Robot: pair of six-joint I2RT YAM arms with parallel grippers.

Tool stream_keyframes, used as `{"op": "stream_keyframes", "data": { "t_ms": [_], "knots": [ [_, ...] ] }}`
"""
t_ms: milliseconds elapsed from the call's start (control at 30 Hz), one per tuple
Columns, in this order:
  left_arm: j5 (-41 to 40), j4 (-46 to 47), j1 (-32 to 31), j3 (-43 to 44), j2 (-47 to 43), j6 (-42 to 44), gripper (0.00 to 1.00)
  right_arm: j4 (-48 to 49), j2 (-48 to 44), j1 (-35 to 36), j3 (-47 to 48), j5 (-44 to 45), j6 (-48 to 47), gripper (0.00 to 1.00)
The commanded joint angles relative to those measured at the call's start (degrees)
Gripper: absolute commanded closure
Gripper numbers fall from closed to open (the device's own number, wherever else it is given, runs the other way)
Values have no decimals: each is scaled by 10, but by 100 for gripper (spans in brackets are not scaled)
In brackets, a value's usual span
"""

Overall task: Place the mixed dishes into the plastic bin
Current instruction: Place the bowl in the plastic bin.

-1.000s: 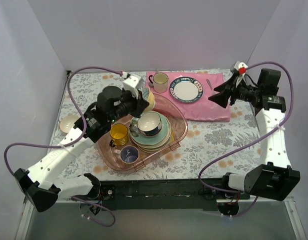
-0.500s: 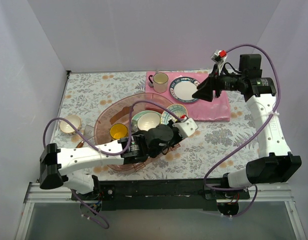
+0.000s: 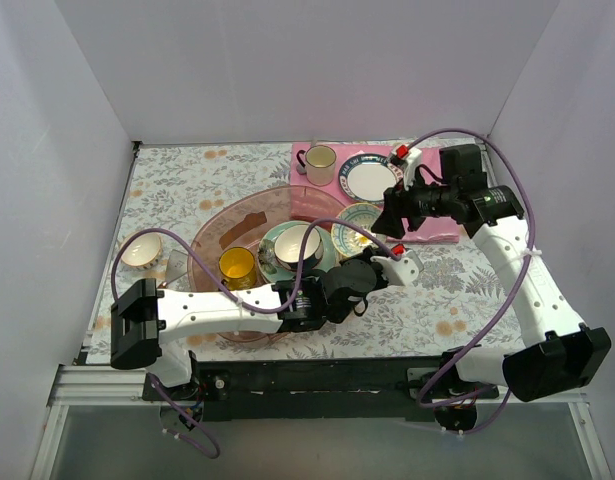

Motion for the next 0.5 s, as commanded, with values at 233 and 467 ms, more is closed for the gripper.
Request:
{"op": "stream_keyframes", "data": {
  "t_ms": [233, 467],
  "knots": [
    [-38, 56, -13, 35, -10, 27, 100, 28, -4, 44, -16, 78, -2, 71],
    [-41, 58, -15, 37, -9, 26, 100, 26, -1, 44, -4, 74, 3, 99]
  ]
}}
